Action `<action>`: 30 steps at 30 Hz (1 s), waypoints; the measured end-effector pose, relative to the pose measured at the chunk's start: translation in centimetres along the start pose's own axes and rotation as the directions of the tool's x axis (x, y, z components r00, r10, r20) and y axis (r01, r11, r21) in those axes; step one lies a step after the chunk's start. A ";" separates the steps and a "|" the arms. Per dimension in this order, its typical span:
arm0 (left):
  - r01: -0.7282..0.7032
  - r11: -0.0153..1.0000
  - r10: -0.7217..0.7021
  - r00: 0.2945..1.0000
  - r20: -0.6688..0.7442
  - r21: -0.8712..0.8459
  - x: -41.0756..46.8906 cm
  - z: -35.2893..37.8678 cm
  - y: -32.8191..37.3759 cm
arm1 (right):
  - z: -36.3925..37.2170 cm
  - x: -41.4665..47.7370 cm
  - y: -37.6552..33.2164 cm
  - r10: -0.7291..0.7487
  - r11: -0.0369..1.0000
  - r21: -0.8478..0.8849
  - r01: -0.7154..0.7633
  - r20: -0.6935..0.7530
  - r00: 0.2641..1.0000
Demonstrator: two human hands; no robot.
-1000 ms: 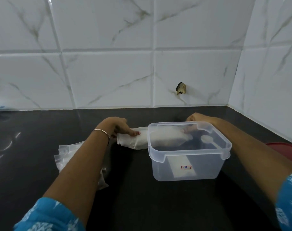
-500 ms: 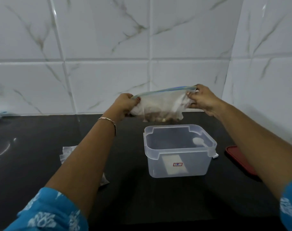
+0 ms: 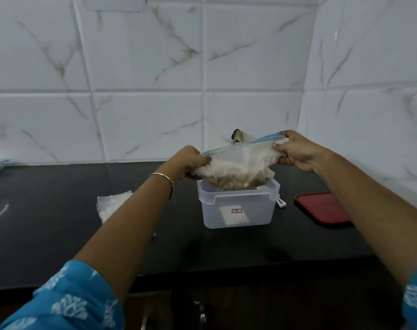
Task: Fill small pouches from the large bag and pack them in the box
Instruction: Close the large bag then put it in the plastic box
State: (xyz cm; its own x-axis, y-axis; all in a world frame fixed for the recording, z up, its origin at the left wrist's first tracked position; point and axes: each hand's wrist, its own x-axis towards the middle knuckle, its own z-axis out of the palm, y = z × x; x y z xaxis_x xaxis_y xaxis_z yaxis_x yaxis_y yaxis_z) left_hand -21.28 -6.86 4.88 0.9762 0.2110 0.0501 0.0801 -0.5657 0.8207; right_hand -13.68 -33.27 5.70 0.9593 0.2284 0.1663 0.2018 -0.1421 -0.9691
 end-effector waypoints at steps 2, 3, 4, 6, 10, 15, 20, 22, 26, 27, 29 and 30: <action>-0.057 0.977 0.069 0.996 -0.051 0.207 -0.1 0.3 0.1 | 0.0 -1.1 0.6 -0.025 0.991 -0.134 0.025 0.006 1.000; -0.081 0.942 0.107 0.992 -0.064 0.327 -0.4 0.5 0.3 | 0.0 -1.6 0.8 -0.047 0.969 -0.241 0.053 0.028 0.998; -0.100 0.892 0.143 0.988 -0.065 0.440 -0.7 0.6 0.6 | 0.0 -1.9 0.9 -0.073 0.923 -0.375 0.088 0.052 0.996; -0.127 0.787 0.193 0.980 -0.045 0.604 -1.2 1.3 1.0 | -0.1 -2.1 1.0 -0.122 0.709 -0.685 0.167 0.115 0.986; -0.155 0.566 0.220 0.975 0.033 0.809 -1.8 3.4 1.3 | 0.7 -3.1 0.6 -0.179 0.347 -0.885 0.310 0.262 0.948; -0.133 0.280 0.342 0.939 0.030 0.951 -2.2 4.7 0.7 | 4.4 -4.3 -0.3 -0.350 -0.171 -0.907 0.386 0.422 0.836; -0.213 0.159 0.457 0.881 0.119 0.964 -2.4 4.9 1.3 | 6.0 -3.3 0.4 -0.204 -0.122 -0.912 0.391 0.409 0.889; -0.302 0.155 0.442 0.873 0.208 0.941 -2.4 4.9 1.2 | 6.1 -2.7 0.5 -0.160 -0.069 -0.931 0.358 0.365 0.917; -0.364 0.082 0.398 0.865 0.304 0.928 -2.1 4.6 1.1 | 7.4 -2.7 -0.3 0.040 -0.065 -0.929 0.364 0.362 0.931; -0.377 0.089 0.387 0.866 0.317 0.922 -2.1 4.6 1.1 | 7.6 -2.8 -0.5 0.105 -0.047 -0.933 0.357 0.351 0.931; -0.409 0.133 0.342 0.874 0.346 0.903 -2.0 4.7 1.2 | 7.9 -2.9 -0.7 0.235 0.049 -0.945 0.322 0.324 0.916; -0.416 0.155 0.303 0.883 0.358 0.896 -2.0 4.8 1.2 | 8.0 -2.9 -0.8 0.281 0.078 -0.948 0.309 0.318 0.905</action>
State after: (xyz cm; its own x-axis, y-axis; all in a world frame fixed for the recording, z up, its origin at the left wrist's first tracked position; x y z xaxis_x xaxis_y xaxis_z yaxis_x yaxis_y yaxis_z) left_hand -22.22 -11.79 3.07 0.9587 -0.2699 0.0893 -0.2128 -0.8898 -0.4038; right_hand -18.18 -26.12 4.56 0.8622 0.4736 -0.1797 0.4997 -0.8533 0.1491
